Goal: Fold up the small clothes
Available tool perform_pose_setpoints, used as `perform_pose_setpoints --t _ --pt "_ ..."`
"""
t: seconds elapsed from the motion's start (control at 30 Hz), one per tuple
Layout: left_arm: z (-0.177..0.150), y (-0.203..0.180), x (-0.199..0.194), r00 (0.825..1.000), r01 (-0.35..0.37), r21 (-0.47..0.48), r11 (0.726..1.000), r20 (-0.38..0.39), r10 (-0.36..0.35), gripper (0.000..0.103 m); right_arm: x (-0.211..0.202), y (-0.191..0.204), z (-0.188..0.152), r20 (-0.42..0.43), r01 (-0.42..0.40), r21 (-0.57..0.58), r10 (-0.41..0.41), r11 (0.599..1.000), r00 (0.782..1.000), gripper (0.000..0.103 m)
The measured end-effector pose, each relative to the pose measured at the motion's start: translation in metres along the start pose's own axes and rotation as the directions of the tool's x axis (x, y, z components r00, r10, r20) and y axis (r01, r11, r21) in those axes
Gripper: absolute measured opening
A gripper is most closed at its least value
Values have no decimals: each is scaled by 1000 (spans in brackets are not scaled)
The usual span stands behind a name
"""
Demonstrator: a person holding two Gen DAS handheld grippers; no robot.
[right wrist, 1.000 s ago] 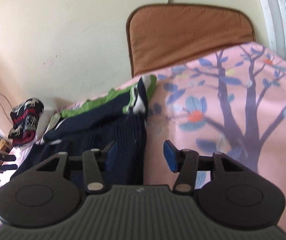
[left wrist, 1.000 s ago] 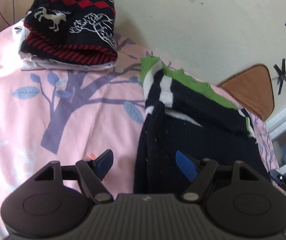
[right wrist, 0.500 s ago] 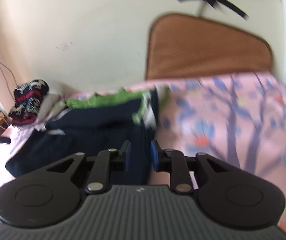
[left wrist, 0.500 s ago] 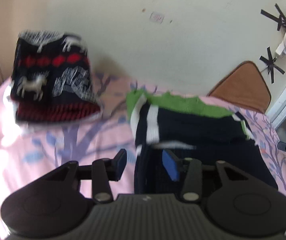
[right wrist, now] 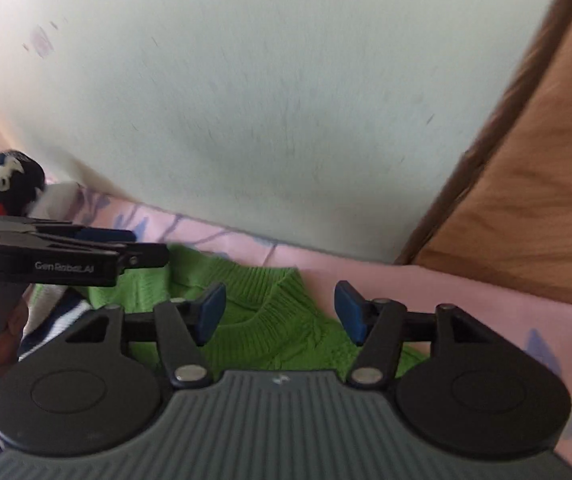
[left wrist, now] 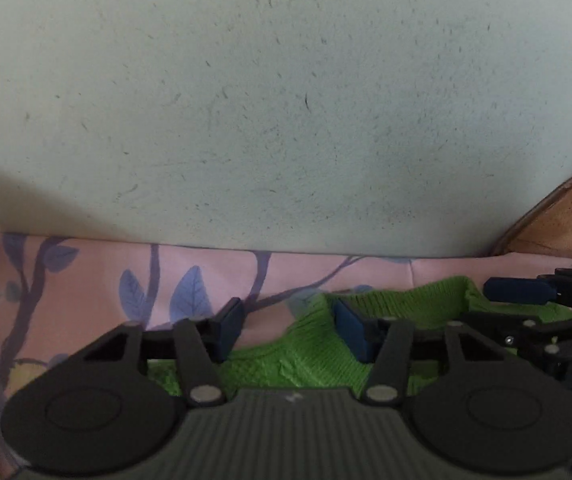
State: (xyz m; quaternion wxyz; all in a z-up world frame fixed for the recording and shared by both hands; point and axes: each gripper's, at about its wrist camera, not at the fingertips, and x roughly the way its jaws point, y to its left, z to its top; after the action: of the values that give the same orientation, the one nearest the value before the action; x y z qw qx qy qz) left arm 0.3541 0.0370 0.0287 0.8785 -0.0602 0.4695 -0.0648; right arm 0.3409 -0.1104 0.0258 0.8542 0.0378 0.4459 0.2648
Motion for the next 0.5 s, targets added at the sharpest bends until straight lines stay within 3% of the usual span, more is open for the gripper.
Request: perform_pose_setpoints --t 0.03,0.07,0.1,0.2,0.27,0.37,0.43,0.5 --pt "-2 -4 0 1000 -4 23 1000 18 4 14 8 2 0 -15 3 -16 -3 1000 1000 57" --pt "-3 -7 -2 1000 18 34 999 14 -18 10 13 4 -1 -21 7 -39 -8 999 1000 27" --pt "-5 -11 -8 1000 5 39 999 30 -6 10 14 6 -3 -22 23 -55 -24 998 999 19" --pt "-16 -23 -48 994 20 89 996 105 -30 9 -11 15 -9 63 16 -74 -11 997 998 15" --pt "-31 -27 -92 981 62 116 991 177 -82 9 -45 24 -16 131 5 -82 6 997 991 15" --pt "-74 -31 -167 944 120 151 981 288 -159 9 -107 50 -46 237 16 -157 22 987 971 15" --pt "-118 -32 -213 914 149 186 971 349 -207 9 -146 72 -77 300 34 -228 37 973 953 15" --pt "-165 -33 -245 895 173 207 963 375 -241 10 -182 92 -121 348 51 -290 56 956 936 15"
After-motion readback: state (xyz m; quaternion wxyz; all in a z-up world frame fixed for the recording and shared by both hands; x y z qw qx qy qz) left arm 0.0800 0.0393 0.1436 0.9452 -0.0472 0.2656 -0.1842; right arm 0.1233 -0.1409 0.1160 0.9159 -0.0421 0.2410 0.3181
